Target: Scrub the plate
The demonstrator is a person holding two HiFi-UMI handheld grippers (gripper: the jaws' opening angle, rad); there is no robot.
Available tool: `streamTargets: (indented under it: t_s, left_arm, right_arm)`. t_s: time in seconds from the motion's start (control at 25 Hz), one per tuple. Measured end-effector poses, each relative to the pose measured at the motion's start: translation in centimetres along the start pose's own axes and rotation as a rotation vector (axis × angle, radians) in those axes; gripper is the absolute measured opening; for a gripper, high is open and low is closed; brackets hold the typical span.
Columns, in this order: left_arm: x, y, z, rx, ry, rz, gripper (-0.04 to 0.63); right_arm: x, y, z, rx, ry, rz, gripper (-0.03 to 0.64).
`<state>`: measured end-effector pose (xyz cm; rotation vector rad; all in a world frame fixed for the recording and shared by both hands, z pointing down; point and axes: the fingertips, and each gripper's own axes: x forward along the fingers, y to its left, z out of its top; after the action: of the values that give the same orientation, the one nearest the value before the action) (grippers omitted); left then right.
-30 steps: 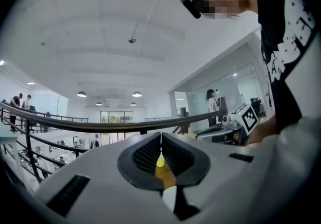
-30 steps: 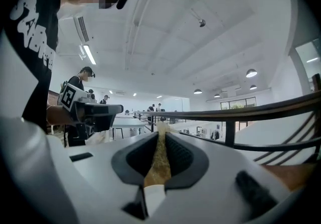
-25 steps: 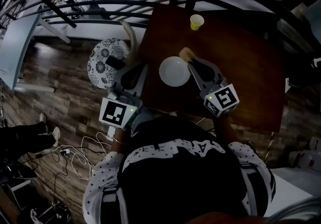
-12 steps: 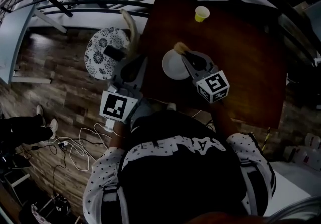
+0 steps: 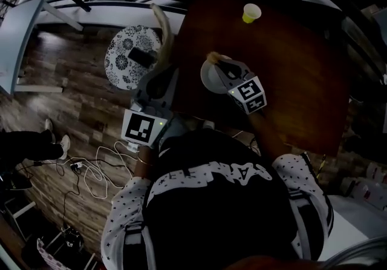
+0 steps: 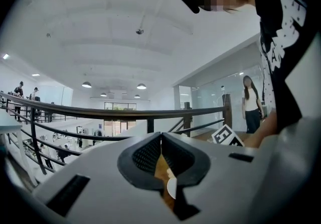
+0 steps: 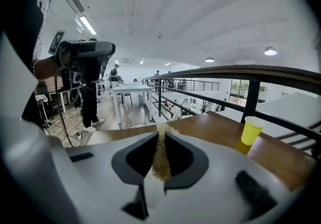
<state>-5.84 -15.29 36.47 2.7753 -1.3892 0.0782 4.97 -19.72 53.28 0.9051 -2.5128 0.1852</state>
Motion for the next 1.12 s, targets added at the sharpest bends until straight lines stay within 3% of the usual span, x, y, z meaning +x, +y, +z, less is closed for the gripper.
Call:
streamTargets:
  t_s: [0.52, 1.12]
  left_arm:
    - [-1.3, 1.3, 0.1, -0.01, 0.013, 0.033, 0.015]
    - [-1.6, 2.0, 0.5, -0.024, 0.0, 0.026, 0.015]
  right_arm:
    - [3.5, -0.2, -3.4, 0.008, 0.118, 0.007, 0.049]
    - [3.6, 1.7, -4.3, 0.033, 0.133, 0.032, 0.049]
